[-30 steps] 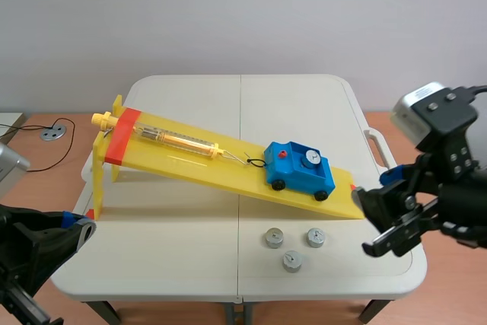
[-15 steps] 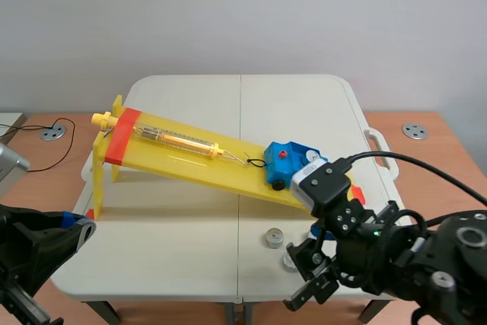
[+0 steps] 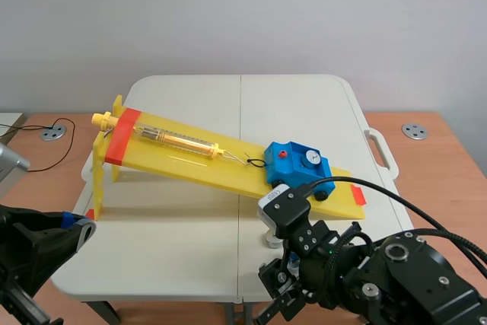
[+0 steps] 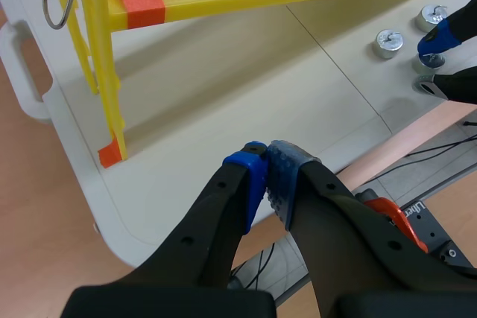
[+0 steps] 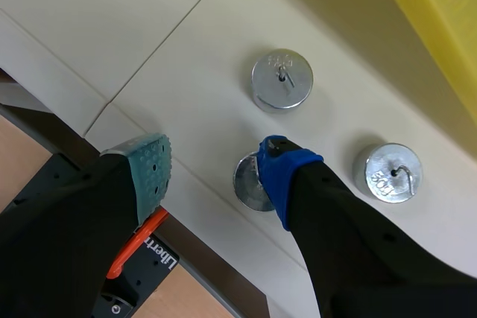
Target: Place the four metal weights on the blue cart on the ramp.
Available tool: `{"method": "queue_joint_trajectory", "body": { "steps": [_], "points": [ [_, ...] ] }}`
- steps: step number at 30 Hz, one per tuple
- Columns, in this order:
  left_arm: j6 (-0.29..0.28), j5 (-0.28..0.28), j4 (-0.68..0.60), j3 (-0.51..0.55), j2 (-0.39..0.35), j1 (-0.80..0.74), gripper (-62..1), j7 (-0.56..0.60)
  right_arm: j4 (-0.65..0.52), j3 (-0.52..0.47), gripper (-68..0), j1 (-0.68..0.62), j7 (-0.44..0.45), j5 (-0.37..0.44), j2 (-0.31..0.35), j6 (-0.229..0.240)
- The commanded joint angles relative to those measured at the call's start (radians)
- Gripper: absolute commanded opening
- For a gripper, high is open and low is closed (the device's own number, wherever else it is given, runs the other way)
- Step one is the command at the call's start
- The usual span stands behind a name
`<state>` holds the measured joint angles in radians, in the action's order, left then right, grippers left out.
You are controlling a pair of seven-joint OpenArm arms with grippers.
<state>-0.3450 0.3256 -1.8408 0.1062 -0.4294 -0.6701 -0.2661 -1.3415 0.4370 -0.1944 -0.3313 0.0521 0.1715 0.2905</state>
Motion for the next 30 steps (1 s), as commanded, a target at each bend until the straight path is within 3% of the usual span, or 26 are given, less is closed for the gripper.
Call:
{"method": "queue_joint_trajectory", "body": {
  "steps": [1, 6, 12, 17, 21, 26, 30],
  "points": [
    [-0.024, 0.048, -0.069, 0.018, 0.016, 0.006, -56.9, 0.085, -0.068, -0.013, -39.8, 0.067, 0.126, 0.021, 0.000, -0.041],
    [-0.024, 0.048, -0.069, 0.018, 0.016, 0.006, -56.9, 0.085, -0.037, -0.010, -45.5, 0.067, 0.126, 0.021, 0.000, -0.089],
    [-0.024, 0.048, -0.069, 0.018, 0.016, 0.006, -56.9, 0.085, -0.005, -0.010, -57.9, 0.067, 0.124, 0.021, 0.000, -0.098],
    [-0.024, 0.048, -0.069, 0.018, 0.016, 0.006, -56.9, 0.085, 0.002, -0.011, -65.7, 0.067, 0.114, 0.021, 0.004, -0.135],
    [-0.024, 0.048, -0.069, 0.018, 0.016, 0.006, -56.9, 0.085, -0.002, -0.011, -66.9, 0.067, 0.109, 0.021, 0.009, -0.138],
    [-0.024, 0.048, -0.069, 0.018, 0.016, 0.006, -56.9, 0.085, -0.117, -0.021, -66.9, 0.037, 0.077, 0.040, 0.046, -0.137],
    [-0.024, 0.048, -0.069, 0.018, 0.016, 0.006, -56.9, 0.085, -0.265, -0.074, -66.9, -0.026, 0.035, 0.122, 0.091, -0.137]
  ]
}}
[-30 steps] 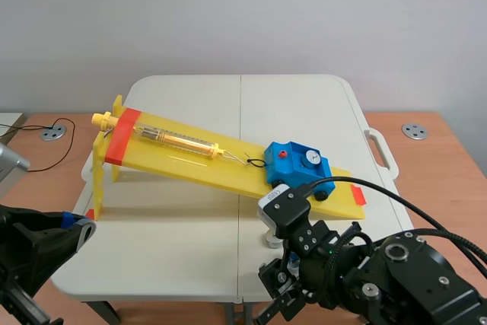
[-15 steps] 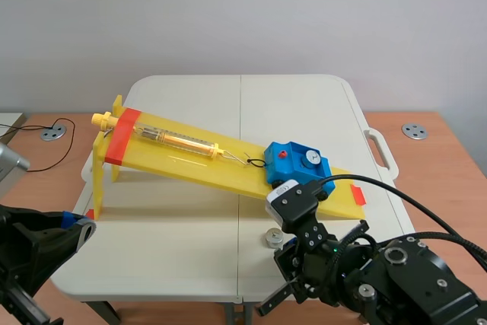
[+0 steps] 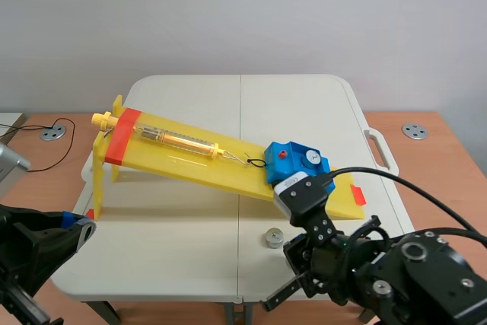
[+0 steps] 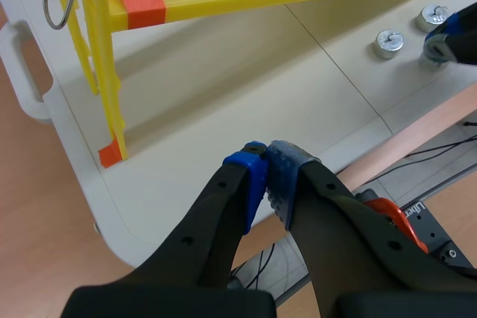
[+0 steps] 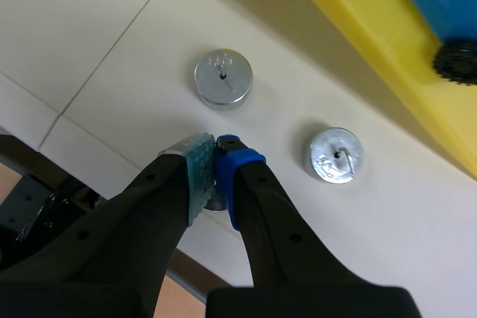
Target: Place the four metal weights on the blue cart on the ramp.
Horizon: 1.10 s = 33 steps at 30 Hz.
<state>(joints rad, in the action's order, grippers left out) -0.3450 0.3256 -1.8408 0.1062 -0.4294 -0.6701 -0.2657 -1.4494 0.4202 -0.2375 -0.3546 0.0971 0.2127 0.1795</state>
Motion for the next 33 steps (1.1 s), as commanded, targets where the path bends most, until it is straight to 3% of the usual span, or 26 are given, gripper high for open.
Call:
{"method": "queue_joint_trajectory", "body": {
  "steps": [1, 6, 9, 14, 18, 30, 33],
  "points": [
    [-0.024, 0.048, -0.069, 0.018, 0.016, 0.006, -56.9, 0.085, -0.192, -0.074, -66.9, -0.001, 0.048, 0.096, 0.060, -0.026],
    [-0.024, 0.048, -0.069, 0.018, 0.016, 0.006, -56.9, 0.085, -0.345, -0.180, -66.9, -0.096, 0.006, 0.186, 0.096, -0.021],
    [-0.024, 0.048, -0.069, 0.018, 0.016, 0.006, -56.9, 0.085, -0.423, -0.270, -66.9, -0.145, -0.029, 0.264, 0.104, 0.019],
    [-0.024, 0.048, -0.069, 0.018, 0.016, 0.006, -56.9, 0.085, -0.520, -0.453, -66.9, -0.184, -0.087, 0.458, 0.103, 0.081],
    [-0.024, 0.048, -0.069, 0.018, 0.016, 0.006, -56.9, 0.085, -0.530, -0.568, -66.9, -0.168, -0.083, 0.597, 0.098, 0.084],
    [-0.024, 0.048, -0.069, 0.018, 0.016, 0.006, -56.9, 0.085, -0.374, -0.576, -66.9, 0.082, -0.069, 0.607, -0.054, 0.084],
    [-0.024, 0.048, -0.069, 0.018, 0.016, 0.006, -56.9, 0.085, -0.314, -0.570, -66.9, 0.137, -0.065, 0.607, -0.080, 0.116]
  ]
}}
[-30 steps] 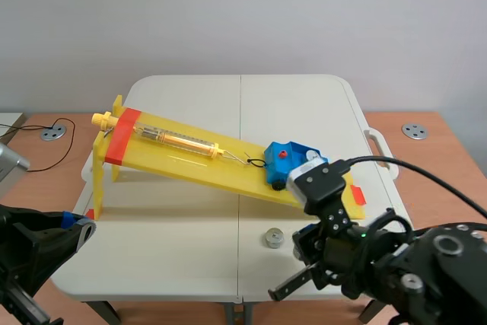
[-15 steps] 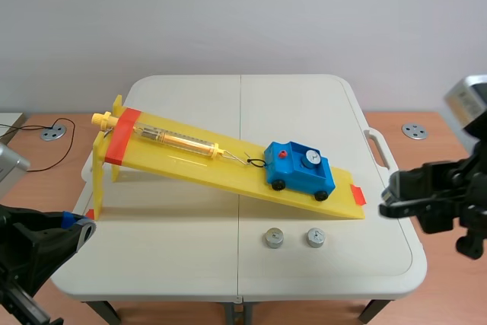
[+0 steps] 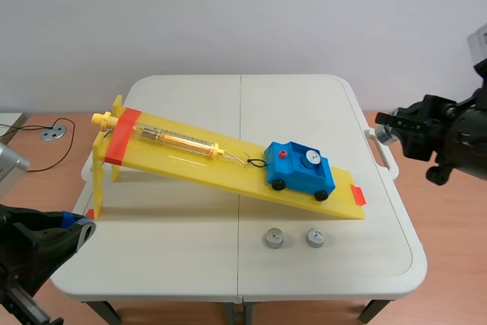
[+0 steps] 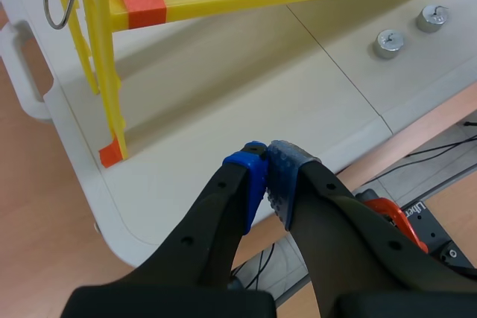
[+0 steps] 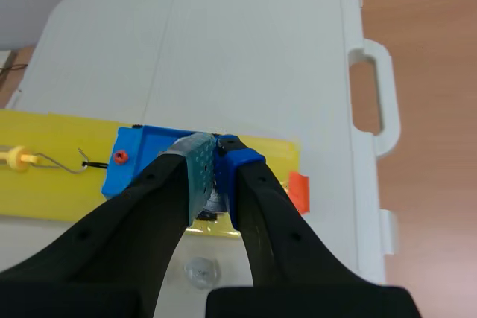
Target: Place the four metal weights on the blue cart on the ramp.
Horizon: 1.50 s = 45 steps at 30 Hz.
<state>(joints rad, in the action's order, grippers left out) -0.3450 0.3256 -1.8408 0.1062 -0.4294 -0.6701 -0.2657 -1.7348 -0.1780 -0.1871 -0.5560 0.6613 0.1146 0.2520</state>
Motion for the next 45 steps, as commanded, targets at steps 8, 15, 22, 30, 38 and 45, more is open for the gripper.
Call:
{"method": "queue_joint_trajectory", "body": {
  "steps": [8, 15, 22, 30, 38, 45],
  "points": [
    [-0.024, 0.048, -0.069, 0.018, 0.016, 0.006, -56.9, 0.085, 0.142, 0.075, -66.9, 0.222, 0.138, 0.035, -0.039, 0.083],
    [-0.024, 0.048, -0.069, 0.018, 0.016, 0.006, -56.9, 0.085, 0.270, 0.121, -66.9, 0.312, 0.154, 0.011, -0.080, 0.116],
    [-0.024, 0.048, -0.069, 0.018, 0.016, 0.006, -56.9, 0.085, 0.346, 0.146, -66.9, 0.356, 0.159, -0.007, -0.107, 0.116],
    [-0.024, 0.048, -0.069, 0.018, 0.016, 0.006, -56.9, 0.085, 0.367, 0.146, -64.1, 0.352, 0.146, -0.032, -0.109, 0.115],
    [-0.024, 0.048, -0.069, 0.018, 0.016, 0.008, -56.9, 0.085, 0.365, 0.143, -49.1, 0.315, 0.119, -0.024, -0.086, 0.119],
    [-0.024, 0.048, -0.069, 0.018, 0.016, 0.008, -56.9, 0.085, 0.245, 0.076, -41.1, 0.227, 0.079, -0.013, -0.009, 0.217]
  ]
}}
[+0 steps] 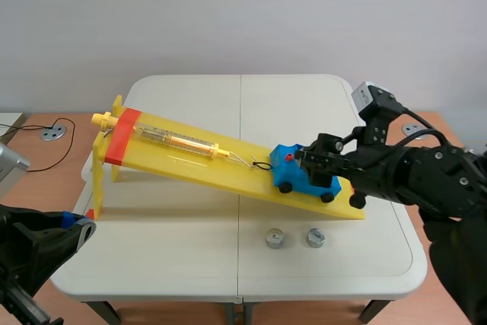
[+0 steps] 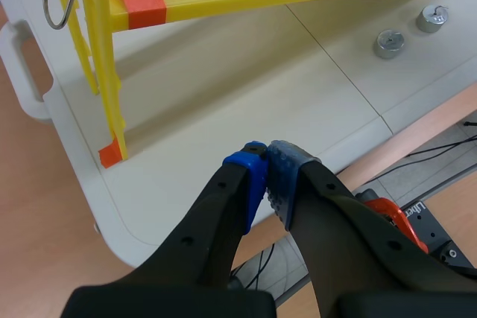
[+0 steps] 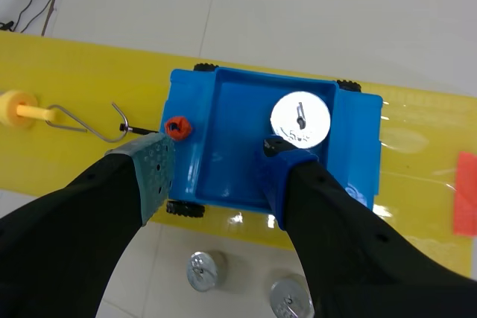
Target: Place the four metal weights on the blue cart on the ramp.
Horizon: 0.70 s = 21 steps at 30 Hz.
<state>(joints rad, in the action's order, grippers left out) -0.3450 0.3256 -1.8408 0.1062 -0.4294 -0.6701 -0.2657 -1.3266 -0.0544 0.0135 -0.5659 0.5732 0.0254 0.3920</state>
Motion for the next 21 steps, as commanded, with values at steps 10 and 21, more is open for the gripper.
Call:
{"method": "queue_joint_trajectory", "body": {
  "steps": [10, 21],
  "points": [
    [-0.024, 0.048, -0.069, 0.018, 0.016, 0.008, -56.9, 0.085, -0.450, -0.171, -39.8, -0.181, 0.063, 0.109, 0.254, 0.089],
    [-0.024, 0.048, -0.069, 0.018, 0.016, 0.008, -56.9, 0.085, -0.706, -0.306, -39.6, -0.415, -0.024, 0.225, 0.395, 0.126]
  ]
}}
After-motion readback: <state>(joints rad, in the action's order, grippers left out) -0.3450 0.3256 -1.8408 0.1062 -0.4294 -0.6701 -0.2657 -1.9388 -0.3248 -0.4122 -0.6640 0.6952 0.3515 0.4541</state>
